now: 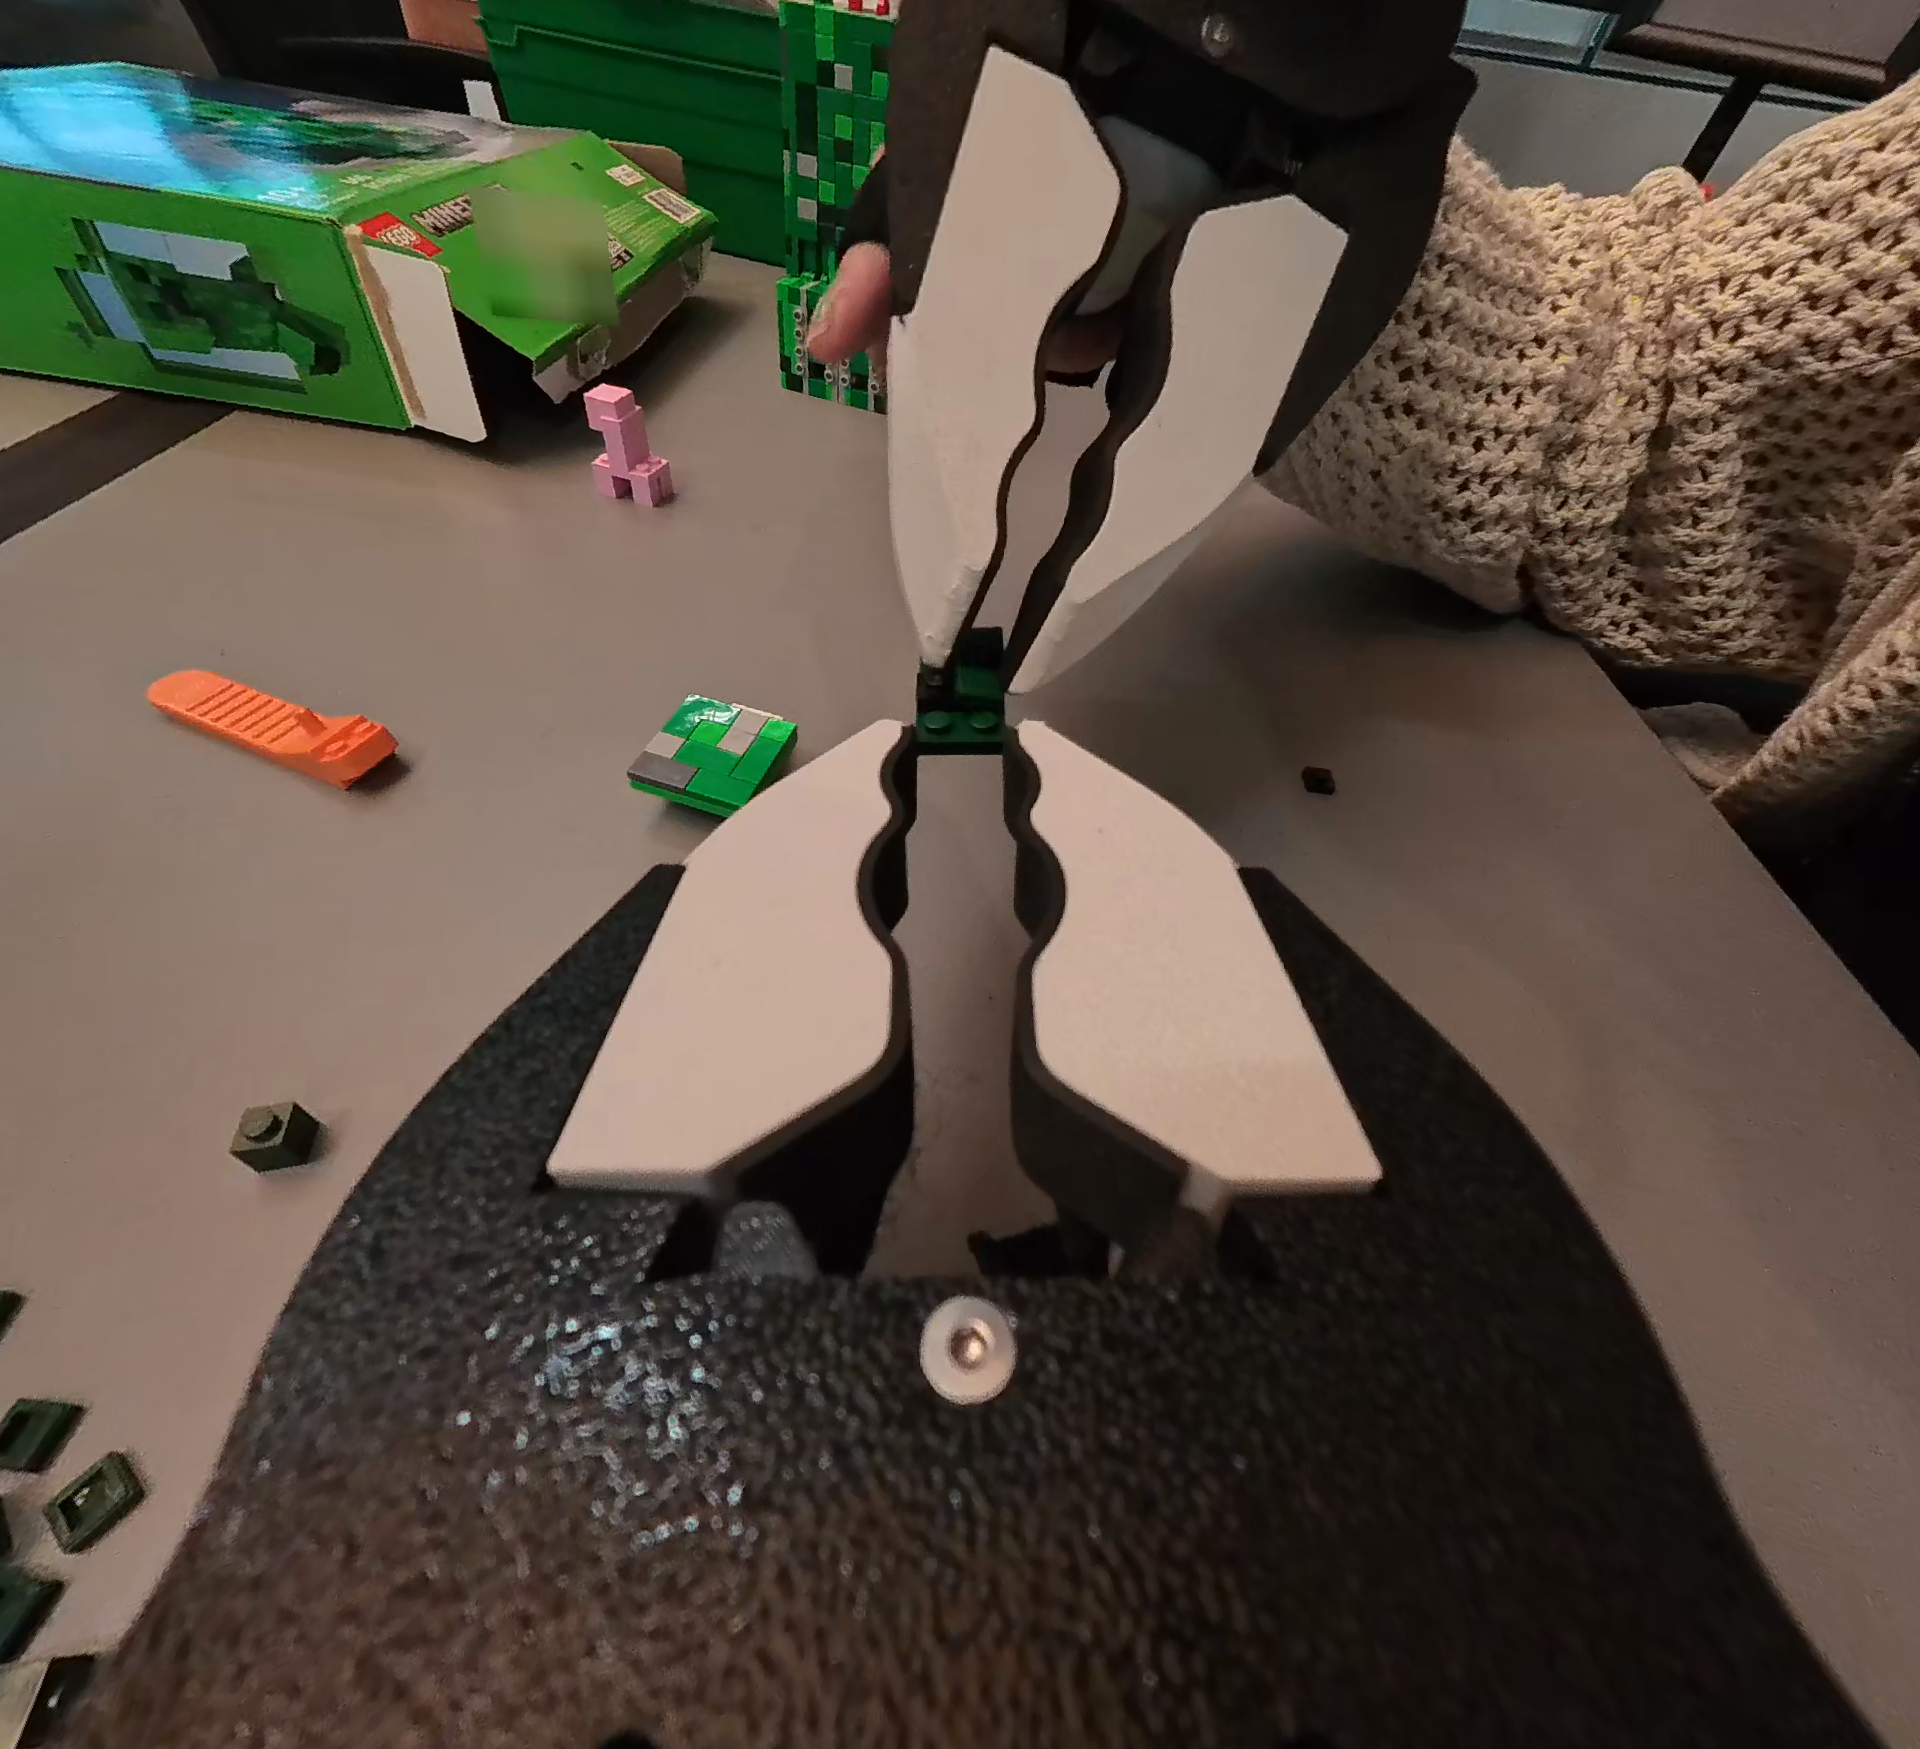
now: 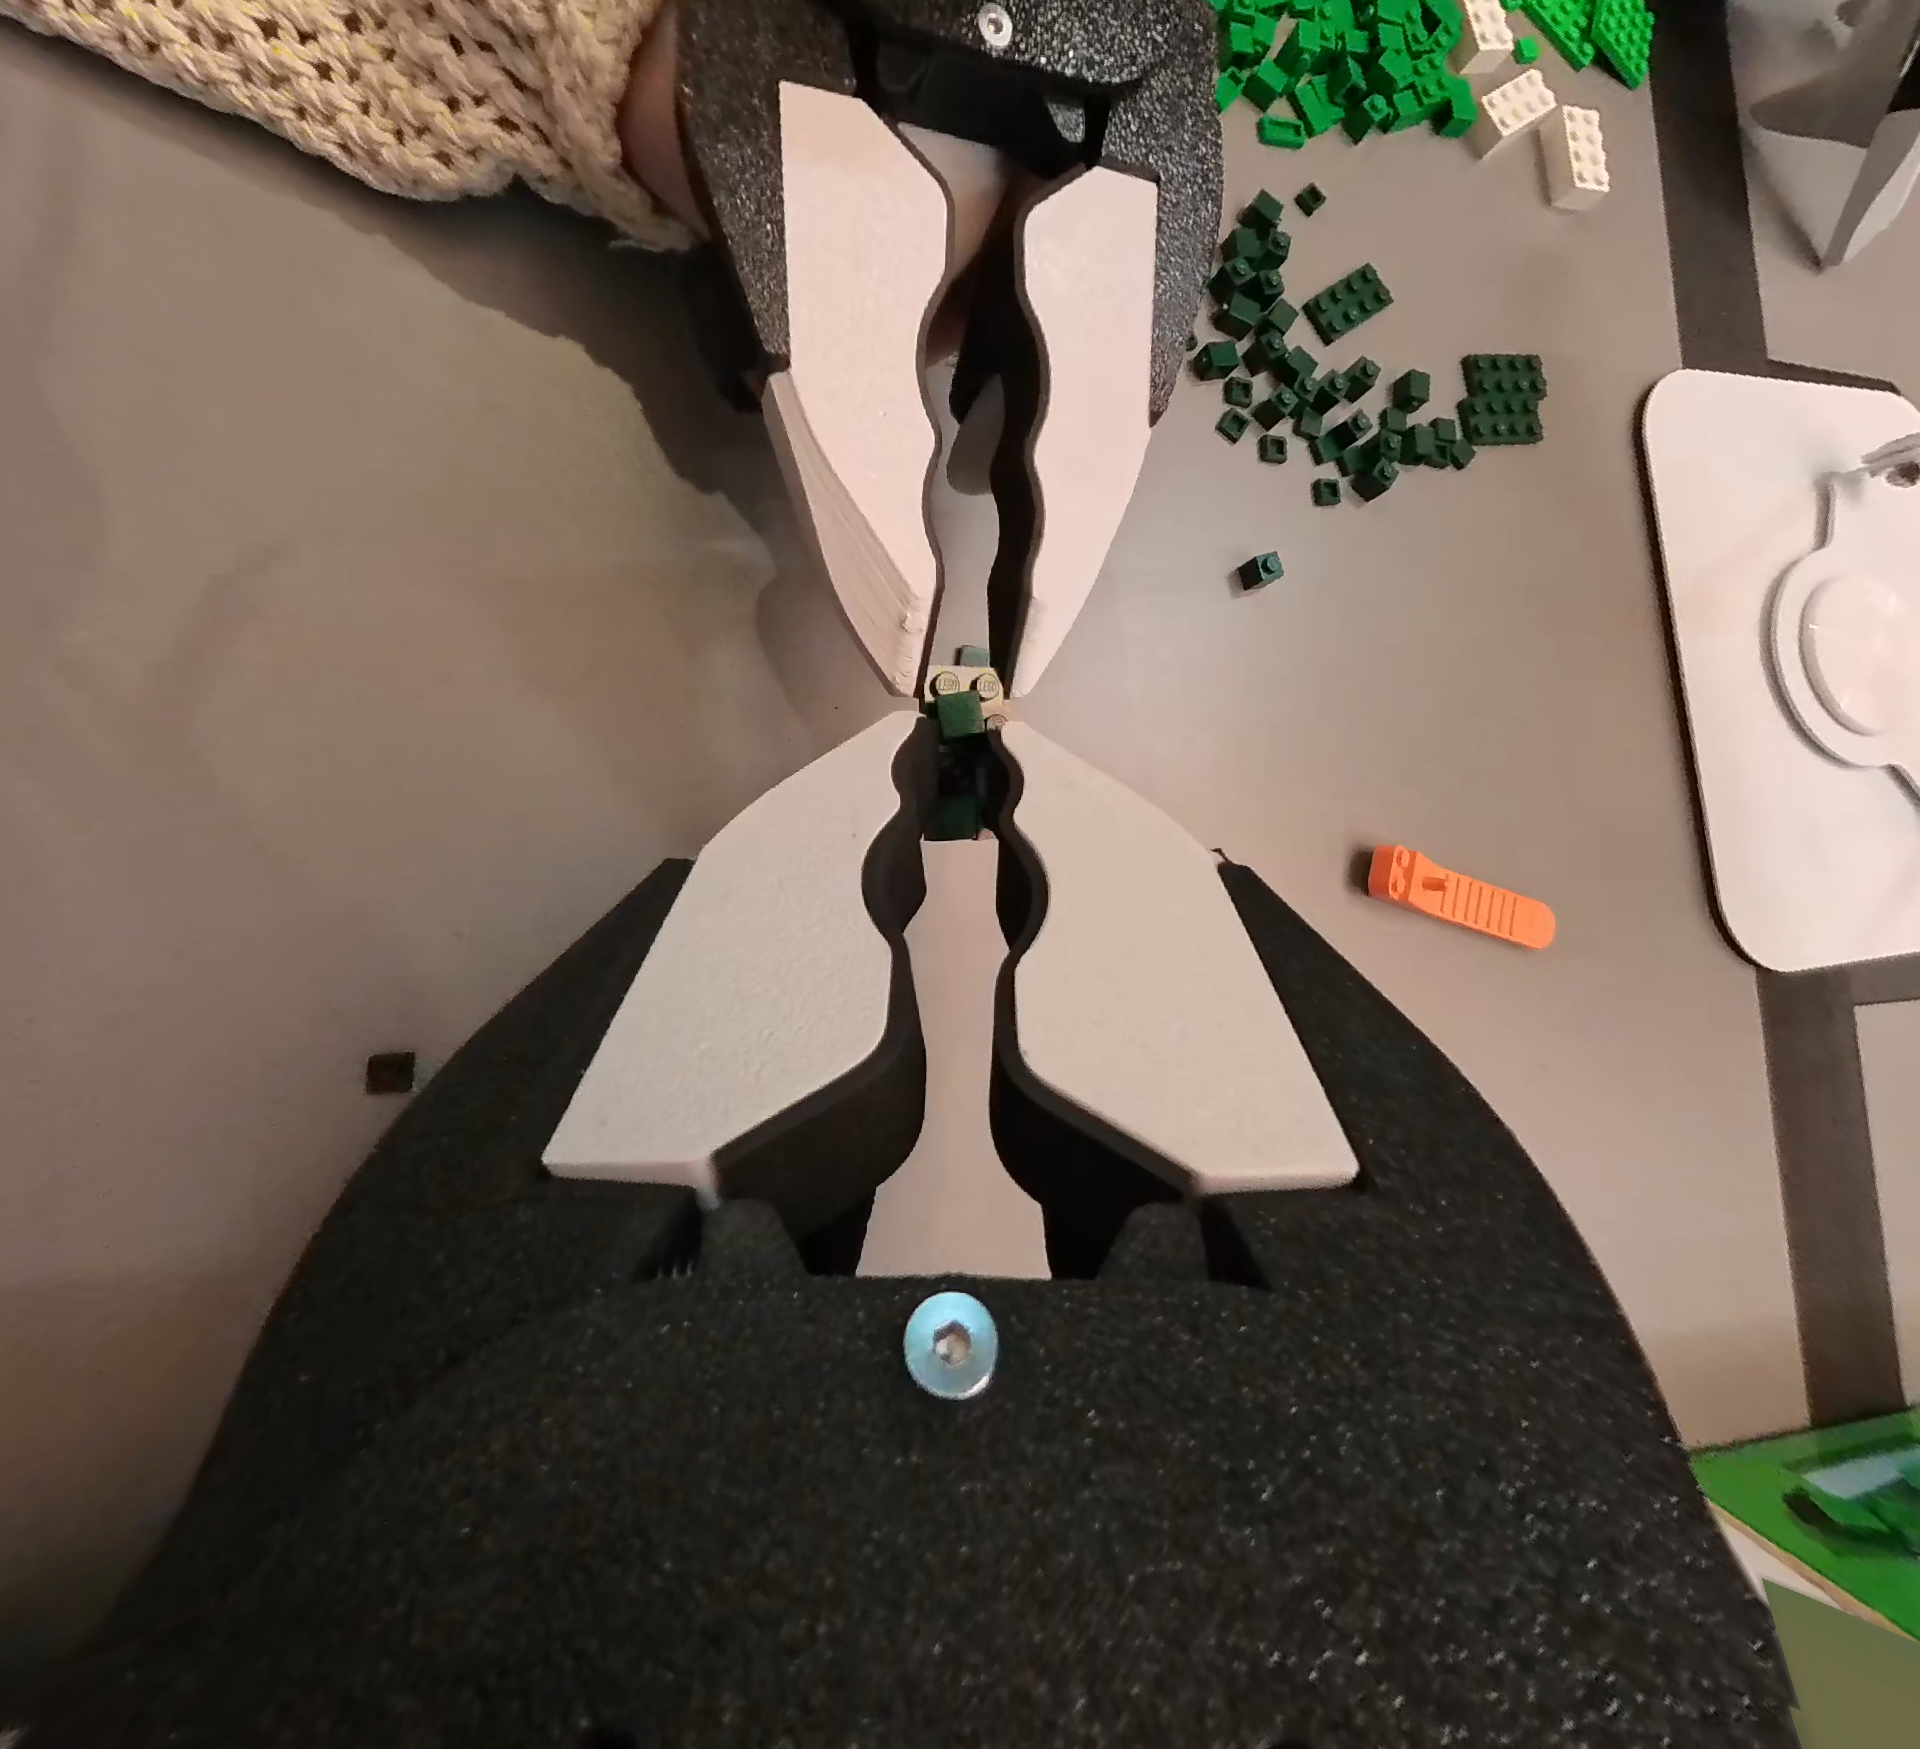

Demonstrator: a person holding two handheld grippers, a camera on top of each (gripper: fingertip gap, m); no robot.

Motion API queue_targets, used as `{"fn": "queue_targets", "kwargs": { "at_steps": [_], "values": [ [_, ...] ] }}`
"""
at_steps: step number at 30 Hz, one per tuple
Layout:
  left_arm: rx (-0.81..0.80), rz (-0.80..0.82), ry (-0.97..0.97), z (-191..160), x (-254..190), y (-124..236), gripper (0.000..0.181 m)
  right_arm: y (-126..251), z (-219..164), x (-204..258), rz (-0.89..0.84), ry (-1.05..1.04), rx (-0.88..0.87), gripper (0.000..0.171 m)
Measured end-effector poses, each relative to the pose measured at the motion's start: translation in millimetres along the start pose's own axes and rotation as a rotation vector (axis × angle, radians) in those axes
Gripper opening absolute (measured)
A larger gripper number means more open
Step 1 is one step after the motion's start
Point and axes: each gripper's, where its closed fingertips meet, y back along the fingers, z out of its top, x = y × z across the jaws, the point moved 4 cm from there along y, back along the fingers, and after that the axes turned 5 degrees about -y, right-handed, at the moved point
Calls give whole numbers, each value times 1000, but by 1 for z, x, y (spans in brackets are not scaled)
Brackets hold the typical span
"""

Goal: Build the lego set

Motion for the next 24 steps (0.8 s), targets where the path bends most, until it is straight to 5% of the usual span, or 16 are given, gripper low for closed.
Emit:
{"fn": "queue_targets", "kwargs": {
  "at_steps": [9,12,17,24],
  "values": [
    [-5,5,9,0,1,1,15,10,2,2,-110,39,-49,11],
    [-6,16,18,1,3,1,15,16,9,7,-269,135,-153,29],
    [-26,26,44,2,5,4,15,14,3,27,-637,466,-174,24],
    [-1,15,25,1,3,1,15,-4,-6,33,-617,485,-130,23]
  ]
}}
